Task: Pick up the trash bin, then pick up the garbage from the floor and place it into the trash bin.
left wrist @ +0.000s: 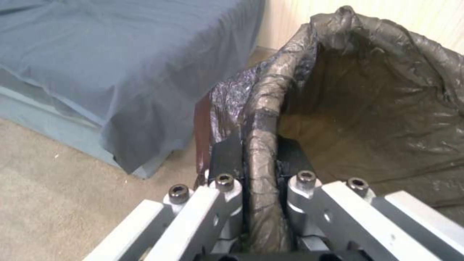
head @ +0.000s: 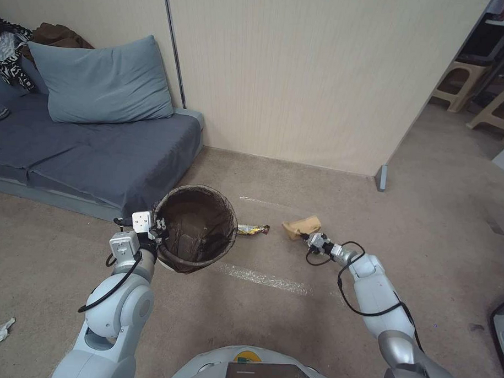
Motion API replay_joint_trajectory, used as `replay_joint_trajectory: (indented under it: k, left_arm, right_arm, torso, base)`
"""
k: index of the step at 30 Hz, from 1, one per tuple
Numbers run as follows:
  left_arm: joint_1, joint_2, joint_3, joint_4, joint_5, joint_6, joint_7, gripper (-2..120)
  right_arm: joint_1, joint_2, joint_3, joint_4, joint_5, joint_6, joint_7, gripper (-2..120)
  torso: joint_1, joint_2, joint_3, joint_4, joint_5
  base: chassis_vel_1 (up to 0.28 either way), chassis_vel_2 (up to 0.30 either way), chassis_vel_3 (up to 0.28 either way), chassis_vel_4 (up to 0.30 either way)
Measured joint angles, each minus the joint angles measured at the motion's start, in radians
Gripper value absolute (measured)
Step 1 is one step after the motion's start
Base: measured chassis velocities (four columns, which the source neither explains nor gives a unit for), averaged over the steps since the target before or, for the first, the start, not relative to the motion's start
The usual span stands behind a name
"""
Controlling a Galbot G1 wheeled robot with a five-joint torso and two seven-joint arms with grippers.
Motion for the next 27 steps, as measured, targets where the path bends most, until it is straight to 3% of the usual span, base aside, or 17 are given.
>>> replay_joint_trajectory:
  k: [7,9,10,13,19,22,27]
  left_arm:
    - [0.0,0.004,0.007,0.023,-0.011,-0.001,-0.002,6]
    - [0.0,0.008,0.02,0.035,-0.014,-0.001,-0.002,6]
    - [0.0,0.008,0.02,0.035,-0.014,-0.001,-0.002,6]
    - [-0.002,0.01,0.041,0.053,-0.015,-0.002,-0.002,6]
    - [-0.002,0.01,0.05,0.06,-0.016,-0.002,-0.002,6]
    - [-0.003,0.01,0.06,0.064,-0.016,-0.002,-0.001,6]
    - [-0.004,0.01,0.08,0.07,-0.017,-0.003,0.0,6]
  right_arm:
    - [-0.118,-0.003,0.002,0.201,0.244,-0.012,0.094,0]
    - [-0.178,-0.006,-0.005,0.364,0.41,-0.03,0.11,0]
    - [-0.178,-0.006,-0.005,0.364,0.41,-0.03,0.11,0]
    - [-0.252,-0.014,-0.025,0.572,0.601,-0.066,0.114,0]
    - [-0.286,-0.021,-0.045,0.668,0.668,-0.078,0.114,0]
    - [-0.313,-0.029,-0.066,0.74,0.707,-0.091,0.12,0]
    - [-0.354,-0.038,-0.116,0.864,0.746,-0.099,0.131,0]
  torso:
    - [0.0,0.0,0.0,-0.0004,0.0004]
    - [0.0,0.0,0.0,-0.0003,-0.0002]
    - [0.0,0.0,0.0,-0.0003,-0.0002]
    - [0.0,0.0,0.0,-0.0001,-0.0003]
    - [0.0,0.0,0.0,-0.0006,-0.0003]
    - [0.0,0.0,0.0,0.0005,0.0]
    - [0.0,0.0,0.0,-0.0008,-0.0002]
  base:
    - [0.0,0.0,0.0,0.0]
    - [0.0,0.0,0.0,0.0]
    - [0.0,0.0,0.0,0.0]
    - [0.0,0.0,0.0,0.0]
    - [0.0,0.0,0.0,0.0]
    - [0.0,0.0,0.0,0.0]
    - [0.0,0.0,0.0,0.0]
